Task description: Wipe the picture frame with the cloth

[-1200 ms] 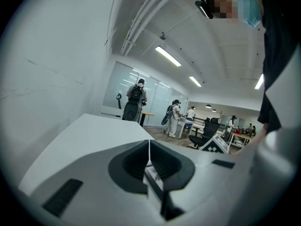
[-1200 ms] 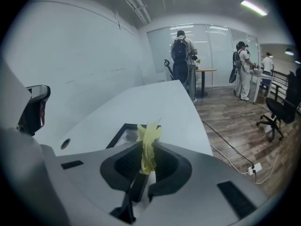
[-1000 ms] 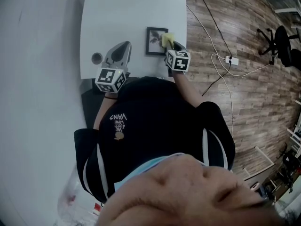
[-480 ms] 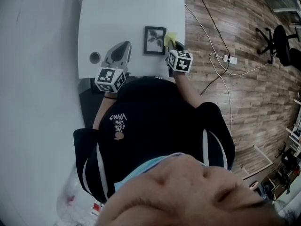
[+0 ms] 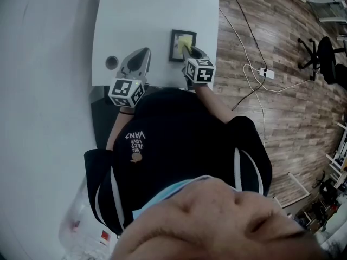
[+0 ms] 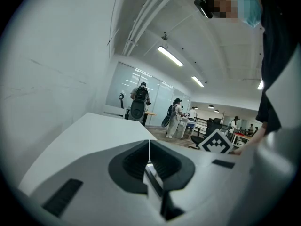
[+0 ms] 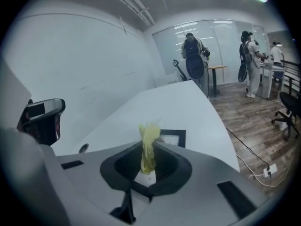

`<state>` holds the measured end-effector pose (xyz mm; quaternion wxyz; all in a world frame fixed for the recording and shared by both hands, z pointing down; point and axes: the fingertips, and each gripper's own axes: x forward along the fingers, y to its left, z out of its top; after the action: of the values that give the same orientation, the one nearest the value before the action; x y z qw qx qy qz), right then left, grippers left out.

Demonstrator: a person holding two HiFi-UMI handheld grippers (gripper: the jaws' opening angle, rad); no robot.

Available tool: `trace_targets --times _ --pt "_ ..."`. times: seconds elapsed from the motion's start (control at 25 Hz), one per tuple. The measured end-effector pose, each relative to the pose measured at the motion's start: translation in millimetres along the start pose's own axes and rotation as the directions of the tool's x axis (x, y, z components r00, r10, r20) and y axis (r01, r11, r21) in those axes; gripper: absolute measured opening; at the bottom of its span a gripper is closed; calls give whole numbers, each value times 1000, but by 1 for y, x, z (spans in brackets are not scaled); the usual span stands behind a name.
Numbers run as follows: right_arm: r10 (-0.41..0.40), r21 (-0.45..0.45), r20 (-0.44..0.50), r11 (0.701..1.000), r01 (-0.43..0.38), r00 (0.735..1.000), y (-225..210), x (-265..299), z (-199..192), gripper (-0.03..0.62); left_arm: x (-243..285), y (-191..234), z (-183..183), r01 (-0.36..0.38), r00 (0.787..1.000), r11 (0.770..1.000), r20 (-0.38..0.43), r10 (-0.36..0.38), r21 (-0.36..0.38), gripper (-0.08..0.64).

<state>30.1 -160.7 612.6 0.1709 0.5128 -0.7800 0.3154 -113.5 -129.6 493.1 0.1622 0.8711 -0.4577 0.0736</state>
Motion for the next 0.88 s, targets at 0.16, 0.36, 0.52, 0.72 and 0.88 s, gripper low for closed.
trace_targets --times 0.16,0.36,0.52,0.72,0.88 --pt "52 -24 -30 998 -52 998 25 12 -7 46 -8 7 -1 -25 1000 1000 -1 25 -6 17" --pt "90 -39 -59 995 -92 994 43 22 -14 46 -12 11 -3 -39 999 999 -11 39 -9 18" --pt "75 -40 -73 996 -78 994 37 27 -20 46 -7 13 -5 -35 999 999 -21 35 -8 17" --pt "37 -20 -68 999 -38 997 27 21 -20 46 -1 9 1 0 1000 1000 -24 0 -5 17" --pt "3 -2 -64 1000 -3 998 12 15 -26 46 9 0 -2 34 999 999 -30 -34 1 17"
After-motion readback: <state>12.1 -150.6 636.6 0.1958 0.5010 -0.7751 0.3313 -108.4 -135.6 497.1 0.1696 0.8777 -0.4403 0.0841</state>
